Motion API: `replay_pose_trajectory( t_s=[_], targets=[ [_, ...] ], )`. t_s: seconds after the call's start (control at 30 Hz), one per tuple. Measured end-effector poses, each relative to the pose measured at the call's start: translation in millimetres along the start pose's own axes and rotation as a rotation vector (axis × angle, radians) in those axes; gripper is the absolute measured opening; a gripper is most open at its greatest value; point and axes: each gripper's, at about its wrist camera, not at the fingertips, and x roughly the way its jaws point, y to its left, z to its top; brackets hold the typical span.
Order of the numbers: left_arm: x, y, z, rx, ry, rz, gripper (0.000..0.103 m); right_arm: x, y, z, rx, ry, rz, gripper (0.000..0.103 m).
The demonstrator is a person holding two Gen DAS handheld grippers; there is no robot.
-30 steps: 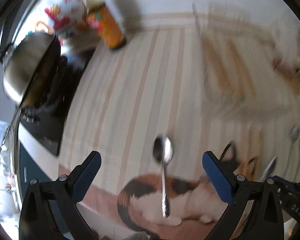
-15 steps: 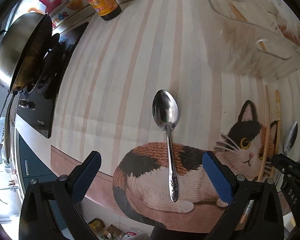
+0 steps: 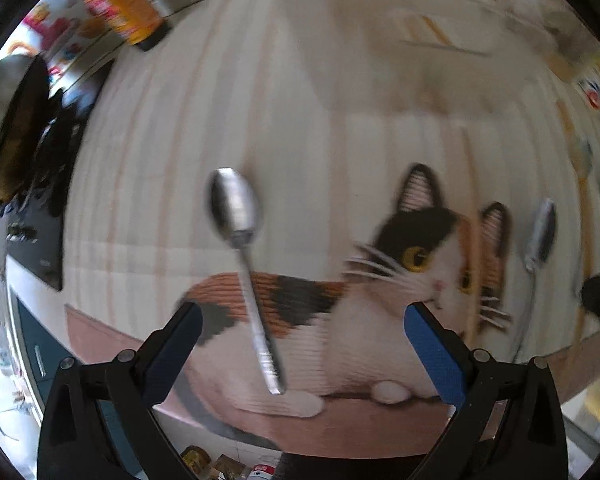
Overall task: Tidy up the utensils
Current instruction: 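Return the right tool to the mat and grasp a chopstick, then close the left tool on a chopstick beside the cat picture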
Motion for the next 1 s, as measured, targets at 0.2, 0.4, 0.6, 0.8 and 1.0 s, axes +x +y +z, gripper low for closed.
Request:
replay_pose_trajectory(
  t_s=[0.2, 0.4, 0.6, 0.8, 1.0],
  targets=[
    [3, -51, 2, 0.088, 0.025, -0.152, 0.071, -8, -70, -8, 0.129, -0.035, -0.082, 0.006],
    [11, -89, 5, 0.159, 0.058, -0.204, 0.048, -4, -113, -15, 0.214, -0.030, -0.125, 0.006],
    [6, -102, 11, 0.207, 0.027, -0.187, 0.022, -2, -121, -21, 0.235, -0.026, -0.121, 0.006],
    [6, -80, 22, 0.207, -0.013, -0.146, 0.005, 4, -112, -18, 0.218, -0.017, -0.106, 0.006],
    [11, -56, 33, 0.158, 0.004, -0.150, 0.008, 13, -106, -17, 0.197, 0.003, -0.097, 0.006]
  ],
)
